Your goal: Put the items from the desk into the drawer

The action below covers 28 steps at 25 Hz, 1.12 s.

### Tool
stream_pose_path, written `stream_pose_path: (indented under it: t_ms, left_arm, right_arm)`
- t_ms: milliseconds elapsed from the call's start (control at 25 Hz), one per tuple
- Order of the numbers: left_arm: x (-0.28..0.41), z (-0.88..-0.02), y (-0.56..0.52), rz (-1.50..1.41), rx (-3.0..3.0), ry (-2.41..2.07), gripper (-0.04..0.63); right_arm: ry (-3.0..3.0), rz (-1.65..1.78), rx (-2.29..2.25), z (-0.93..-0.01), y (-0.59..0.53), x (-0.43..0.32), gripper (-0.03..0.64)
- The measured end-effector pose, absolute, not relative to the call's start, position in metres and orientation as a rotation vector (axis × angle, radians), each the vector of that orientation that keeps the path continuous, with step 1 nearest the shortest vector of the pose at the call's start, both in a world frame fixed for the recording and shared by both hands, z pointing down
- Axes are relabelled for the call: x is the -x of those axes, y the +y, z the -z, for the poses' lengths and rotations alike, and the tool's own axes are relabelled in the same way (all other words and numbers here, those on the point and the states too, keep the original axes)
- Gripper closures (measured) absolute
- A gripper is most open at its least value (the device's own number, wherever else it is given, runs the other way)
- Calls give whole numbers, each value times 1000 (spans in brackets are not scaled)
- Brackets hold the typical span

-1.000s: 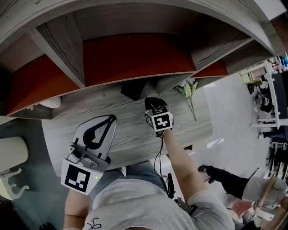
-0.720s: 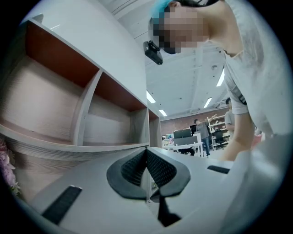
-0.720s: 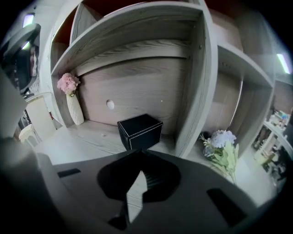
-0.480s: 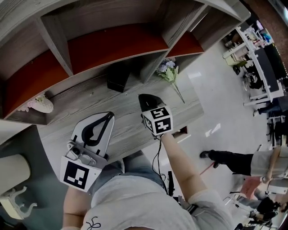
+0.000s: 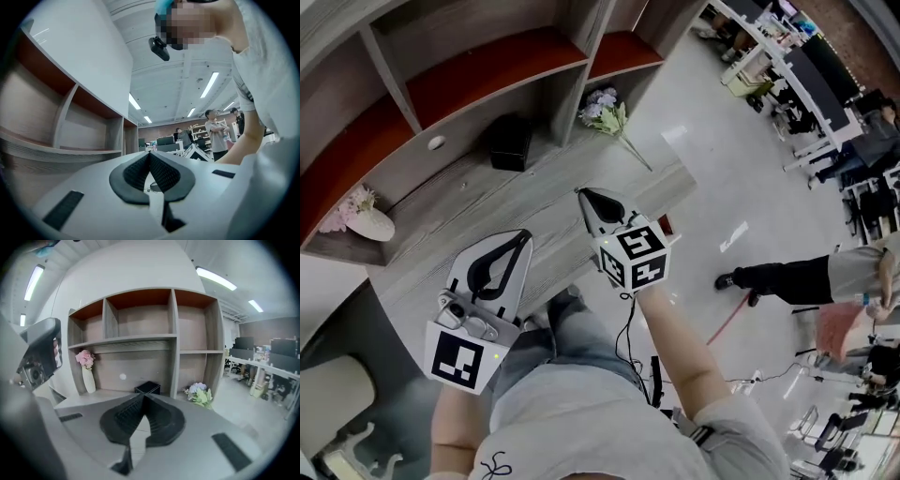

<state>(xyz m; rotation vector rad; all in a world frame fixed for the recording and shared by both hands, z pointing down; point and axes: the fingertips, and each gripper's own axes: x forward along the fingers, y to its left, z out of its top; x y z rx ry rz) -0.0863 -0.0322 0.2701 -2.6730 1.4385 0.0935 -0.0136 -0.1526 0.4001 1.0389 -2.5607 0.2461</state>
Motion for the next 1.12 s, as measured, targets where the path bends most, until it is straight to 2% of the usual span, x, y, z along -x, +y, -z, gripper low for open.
stream_pose_path:
  t_ms: [520,1120]
  left_arm:
    - [17,-274,-12,-121,2806,1208,586]
    - [-155,-262,-32,-171,2924,961,586]
  right_arm:
    - [-2701,-220,-1233,-334,-85,-53,611]
    - [-2842,-162,-1357,-275,-48,-202,609]
